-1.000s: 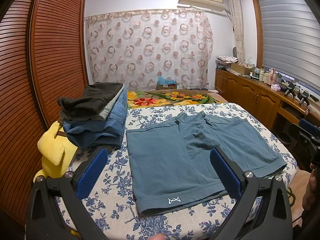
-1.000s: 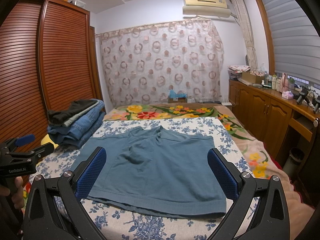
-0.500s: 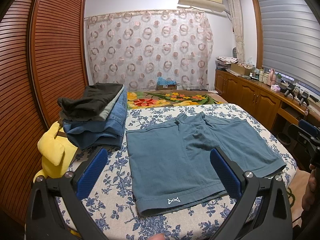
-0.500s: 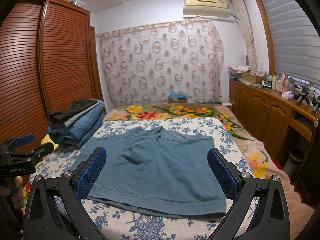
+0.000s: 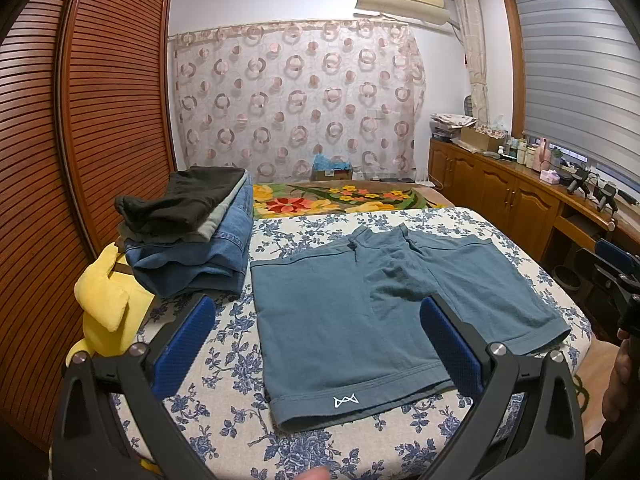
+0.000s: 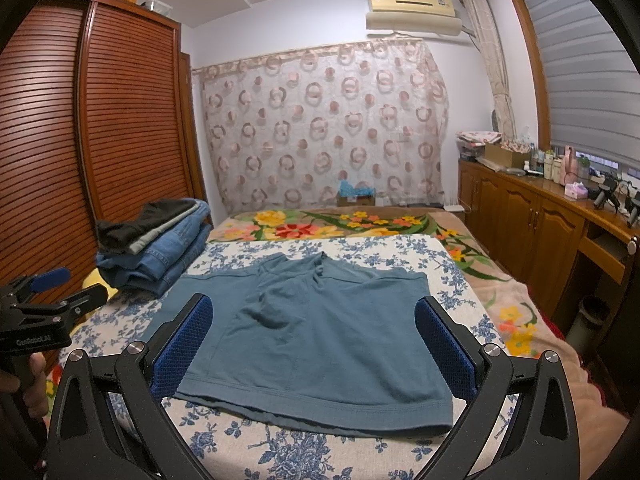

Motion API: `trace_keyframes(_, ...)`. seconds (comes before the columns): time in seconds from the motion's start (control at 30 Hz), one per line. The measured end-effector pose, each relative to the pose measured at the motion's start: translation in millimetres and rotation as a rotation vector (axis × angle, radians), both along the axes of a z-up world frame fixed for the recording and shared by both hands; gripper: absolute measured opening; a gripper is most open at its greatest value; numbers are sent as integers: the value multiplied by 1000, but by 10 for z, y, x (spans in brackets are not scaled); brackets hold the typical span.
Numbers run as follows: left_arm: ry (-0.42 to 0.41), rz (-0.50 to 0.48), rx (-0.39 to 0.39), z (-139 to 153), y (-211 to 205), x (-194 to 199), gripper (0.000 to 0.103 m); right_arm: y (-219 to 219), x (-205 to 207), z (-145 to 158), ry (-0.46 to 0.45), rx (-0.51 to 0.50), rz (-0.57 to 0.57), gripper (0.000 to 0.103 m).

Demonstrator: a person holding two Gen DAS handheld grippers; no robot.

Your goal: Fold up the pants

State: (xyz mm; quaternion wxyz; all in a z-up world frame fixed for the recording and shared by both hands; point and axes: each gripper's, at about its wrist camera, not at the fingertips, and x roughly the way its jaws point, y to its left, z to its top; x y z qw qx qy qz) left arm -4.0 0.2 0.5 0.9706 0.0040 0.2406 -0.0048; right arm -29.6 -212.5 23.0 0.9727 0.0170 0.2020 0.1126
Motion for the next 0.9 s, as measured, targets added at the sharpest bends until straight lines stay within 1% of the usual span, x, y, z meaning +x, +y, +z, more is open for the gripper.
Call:
trace_keyframes(0.47,1,-1,-4,-3,0,0,103,4,7,-12,0,-1,1,103)
trace_keyframes(0.57,29,-5,-13,-47,25,32,103,-43,42,-85,11,-4,2,103)
trace_keyframes(0.9,104,9,-5,-252,17,156,103,-164,91,-234,77,-23,6,103)
